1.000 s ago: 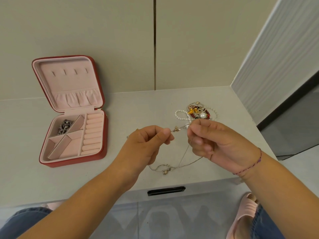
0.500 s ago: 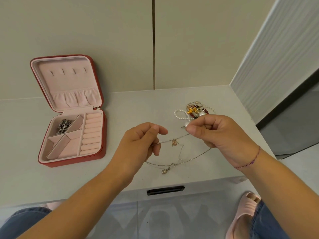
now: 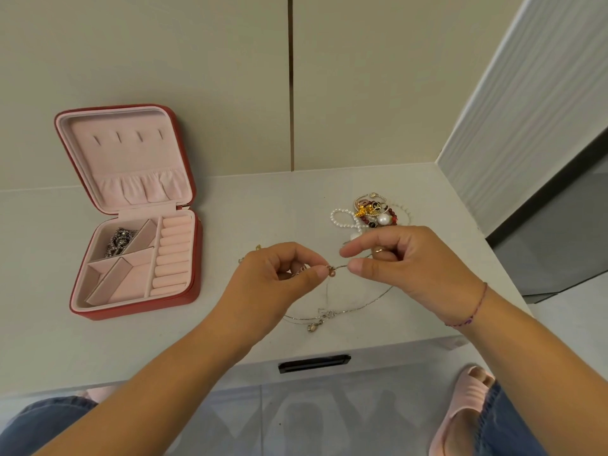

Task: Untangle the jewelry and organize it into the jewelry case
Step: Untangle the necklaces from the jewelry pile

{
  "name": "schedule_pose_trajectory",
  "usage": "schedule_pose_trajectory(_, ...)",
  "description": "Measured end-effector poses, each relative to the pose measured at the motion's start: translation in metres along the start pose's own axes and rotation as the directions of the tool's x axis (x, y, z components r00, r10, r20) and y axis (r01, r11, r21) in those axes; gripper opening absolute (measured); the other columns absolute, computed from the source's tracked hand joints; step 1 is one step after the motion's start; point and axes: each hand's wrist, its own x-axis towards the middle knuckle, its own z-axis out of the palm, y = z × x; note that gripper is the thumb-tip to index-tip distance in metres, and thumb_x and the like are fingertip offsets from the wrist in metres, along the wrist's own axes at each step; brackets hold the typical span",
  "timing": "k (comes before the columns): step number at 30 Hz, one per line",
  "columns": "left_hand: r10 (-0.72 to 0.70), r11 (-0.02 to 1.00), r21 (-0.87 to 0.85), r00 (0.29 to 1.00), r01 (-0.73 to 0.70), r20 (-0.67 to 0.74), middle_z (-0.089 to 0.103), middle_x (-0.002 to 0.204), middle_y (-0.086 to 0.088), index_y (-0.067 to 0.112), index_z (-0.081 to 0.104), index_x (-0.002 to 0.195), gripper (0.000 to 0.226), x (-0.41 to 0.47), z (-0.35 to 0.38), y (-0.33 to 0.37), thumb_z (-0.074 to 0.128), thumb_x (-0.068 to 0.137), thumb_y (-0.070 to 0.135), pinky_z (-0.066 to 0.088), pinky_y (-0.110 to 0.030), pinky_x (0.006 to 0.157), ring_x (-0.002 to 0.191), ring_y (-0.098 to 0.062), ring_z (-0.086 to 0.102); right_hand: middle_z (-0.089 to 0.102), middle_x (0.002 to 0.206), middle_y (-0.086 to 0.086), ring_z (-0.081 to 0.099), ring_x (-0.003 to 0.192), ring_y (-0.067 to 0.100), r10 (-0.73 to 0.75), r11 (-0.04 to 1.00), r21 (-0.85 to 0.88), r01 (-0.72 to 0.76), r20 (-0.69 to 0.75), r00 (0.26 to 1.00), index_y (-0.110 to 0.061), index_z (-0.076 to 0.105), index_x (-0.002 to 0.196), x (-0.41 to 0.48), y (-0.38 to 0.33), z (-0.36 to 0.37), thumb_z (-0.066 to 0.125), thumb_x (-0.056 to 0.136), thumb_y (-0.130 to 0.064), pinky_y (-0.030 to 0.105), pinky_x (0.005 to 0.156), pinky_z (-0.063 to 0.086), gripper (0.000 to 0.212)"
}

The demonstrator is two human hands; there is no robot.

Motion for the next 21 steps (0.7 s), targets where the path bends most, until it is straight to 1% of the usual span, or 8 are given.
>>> schedule_pose_trajectory(2,0.005,0.998,-0.057,1.0,-0.004,0.022,0.053,0.064,-0.003,0.022,0.073,0.078,0.005,-0.001,0.001,0.004,0.071,0.082,0.021,0.03,-0.01,0.046,0.047,-0.004,0.036,0.024,0.051,-0.012,0.025,0.05,0.006,-0.01,1.0,0.001,0.01,0.056,0.998,-0.017,0.074,0.094,-0.001,0.0,0.004,0.073,0.078,-0.012,0.014,0.055,0.033,0.016)
schedule_pose_trajectory(5,-0.002,0.993,-0.118,0.999,0.008,0.047,0.058,0.061,0.007,0.016,0.072,0.081,0.005,-0.002,0.003,0.006,0.068,0.084,0.017,0.032,-0.009,0.046,0.043,0.0,0.04,0.029,0.054,-0.012,0.027,0.052,0.007,-0.014,1.0,-0.024,0.016,0.077,0.997,-0.018,0.074,0.09,-0.002,0.001,0.011,0.075,0.077,-0.015,0.017,0.052,0.027,0.014)
schedule_pose_trajectory(7,0.017,0.993,-0.119,0.998,-0.01,0.054,0.065,0.067,0.003,0.019,0.073,0.08,0.008,-0.002,0.003,0.007,0.066,0.084,0.021,0.037,-0.013,0.049,0.05,-0.003,0.044,0.031,0.056,-0.012,0.03,0.055,0.007,-0.016,0.999,-0.03,0.019,0.069,0.997,-0.017,0.074,0.085,-0.003,0.002,0.013,0.075,0.076,-0.016,0.02,0.054,0.027,0.009)
schedule_pose_trajectory(10,0.044,0.993,-0.113,0.999,-0.044,0.001,0.072,0.08,-0.001,0.019,0.073,0.081,0.015,-0.002,0.002,0.005,0.067,0.077,0.033,0.047,-0.015,0.067,0.071,-0.009,0.058,0.035,0.059,-0.008,0.033,0.058,0.011,-0.006,1.0,-0.016,0.007,0.062,0.998,-0.015,0.073,0.08,-0.003,0.001,0.011,0.075,0.076,-0.016,0.025,0.058,0.03,0.005)
schedule_pose_trajectory(12,0.033,0.992,-0.123,0.998,-0.038,-0.045,0.072,0.084,-0.002,0.02,0.074,0.08,0.019,-0.001,0.0,0.003,0.067,0.074,0.037,0.047,-0.015,0.075,0.081,-0.012,0.062,0.039,0.062,-0.003,0.035,0.061,0.014,0.008,1.0,-0.024,-0.006,0.075,0.997,-0.014,0.072,0.079,-0.004,0.001,0.01,0.074,0.078,-0.016,0.028,0.061,0.032,0.003)
schedule_pose_trajectory(16,0.019,0.991,-0.132,0.996,-0.03,-0.083,0.073,0.078,0.001,0.018,0.072,0.08,0.01,0.001,-0.002,0.005,0.066,0.082,0.025,0.047,-0.009,0.073,0.076,-0.006,0.064,0.05,0.07,0.006,0.043,0.065,0.013,0.009,1.0,-0.011,-0.008,0.097,0.995,-0.014,0.069,0.078,-0.004,0.001,0.01,0.07,0.082,-0.013,0.029,0.065,0.038,0.005)
schedule_pose_trajectory(18,0.015,0.991,-0.134,0.997,-0.025,-0.076,0.073,0.078,0.0,0.017,0.072,0.082,0.008,0.002,-0.002,0.004,0.067,0.082,0.024,0.048,-0.01,0.074,0.075,-0.008,0.064,0.053,0.074,0.014,0.045,0.069,0.016,0.005,1.0,0.027,-0.008,0.108,0.994,-0.015,0.069,0.079,-0.004,0.001,0.01,0.071,0.082,-0.015,0.029,0.067,0.04,0.004)
schedule_pose_trajectory(21,0.009,0.993,-0.121,0.999,-0.014,-0.043,0.074,0.087,0.0,0.022,0.074,0.089,0.015,0.0,-0.001,0.003,0.07,0.076,0.029,0.05,-0.013,0.079,0.087,-0.014,0.067,0.052,0.073,0.015,0.045,0.069,0.016,-0.004,0.998,0.061,-0.003,0.117,0.993,-0.017,0.071,0.079,-0.004,0.0,0.01,0.076,0.075,-0.026,0.028,0.068,0.041,0.011)
